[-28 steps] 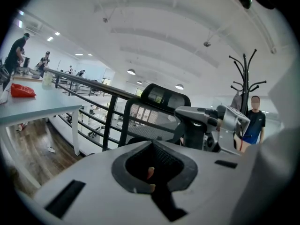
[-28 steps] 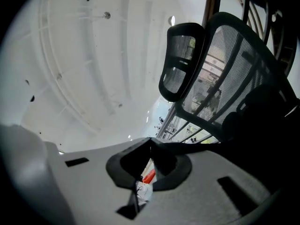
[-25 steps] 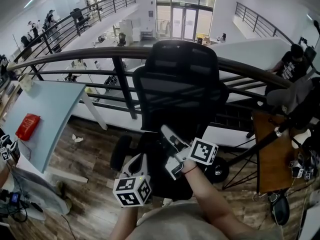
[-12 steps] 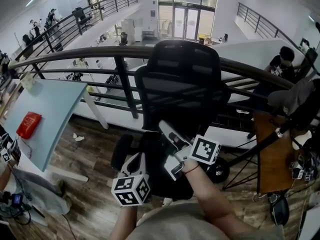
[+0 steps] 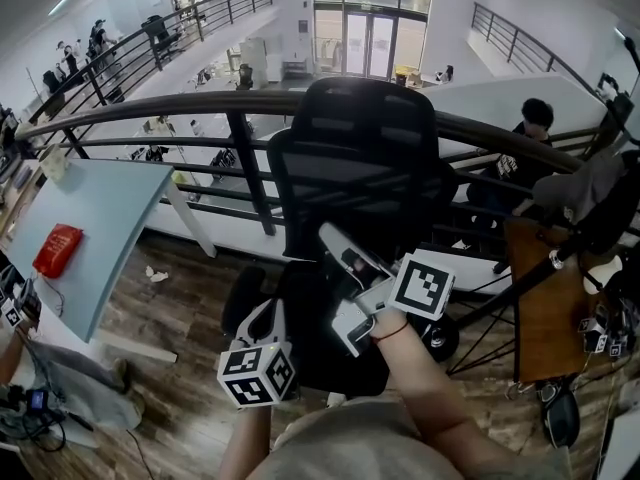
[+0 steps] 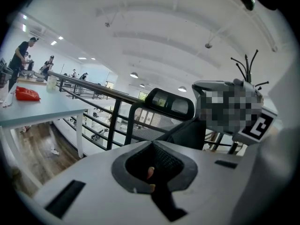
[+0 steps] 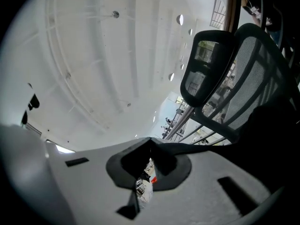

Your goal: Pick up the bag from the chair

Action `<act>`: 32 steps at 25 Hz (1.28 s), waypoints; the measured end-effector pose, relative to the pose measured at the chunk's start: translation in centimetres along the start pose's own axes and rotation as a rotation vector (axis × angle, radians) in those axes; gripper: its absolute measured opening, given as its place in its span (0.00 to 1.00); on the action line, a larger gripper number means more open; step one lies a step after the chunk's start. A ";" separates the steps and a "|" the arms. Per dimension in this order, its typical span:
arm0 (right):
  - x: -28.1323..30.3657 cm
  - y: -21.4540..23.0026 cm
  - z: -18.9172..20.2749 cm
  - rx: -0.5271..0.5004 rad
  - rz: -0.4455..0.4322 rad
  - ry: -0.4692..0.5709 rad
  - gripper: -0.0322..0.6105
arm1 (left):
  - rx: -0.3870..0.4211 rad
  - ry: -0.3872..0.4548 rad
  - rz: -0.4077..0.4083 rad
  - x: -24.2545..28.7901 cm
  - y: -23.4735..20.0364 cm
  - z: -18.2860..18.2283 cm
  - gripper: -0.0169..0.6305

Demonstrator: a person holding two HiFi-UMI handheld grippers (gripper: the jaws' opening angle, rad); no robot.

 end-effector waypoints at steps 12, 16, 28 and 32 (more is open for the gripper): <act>-0.2 -3.8 -3.7 -0.052 -0.053 0.054 0.05 | -0.001 0.028 -0.032 -1.4 -0.5 -0.5 0.03; -0.3 -4.5 -4.4 -0.070 -0.066 0.063 0.05 | 0.000 0.032 -0.037 -1.7 -0.5 -0.3 0.03; -1.0 -4.9 -4.5 -0.076 -0.046 0.066 0.05 | -0.004 0.039 -0.041 -2.2 -0.6 -0.4 0.03; -1.1 -4.8 -4.4 -0.073 -0.039 0.066 0.05 | -0.005 0.037 -0.037 -2.1 -0.6 -0.6 0.03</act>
Point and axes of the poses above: the fingertips, and each gripper's own axes: x forward along the fingers, y to its right, z out of its underside, the point moved 3 cm from there along -x, backward along the fingers, and after that the axes turned 12 degrees about -x, right-handed, at the moved point
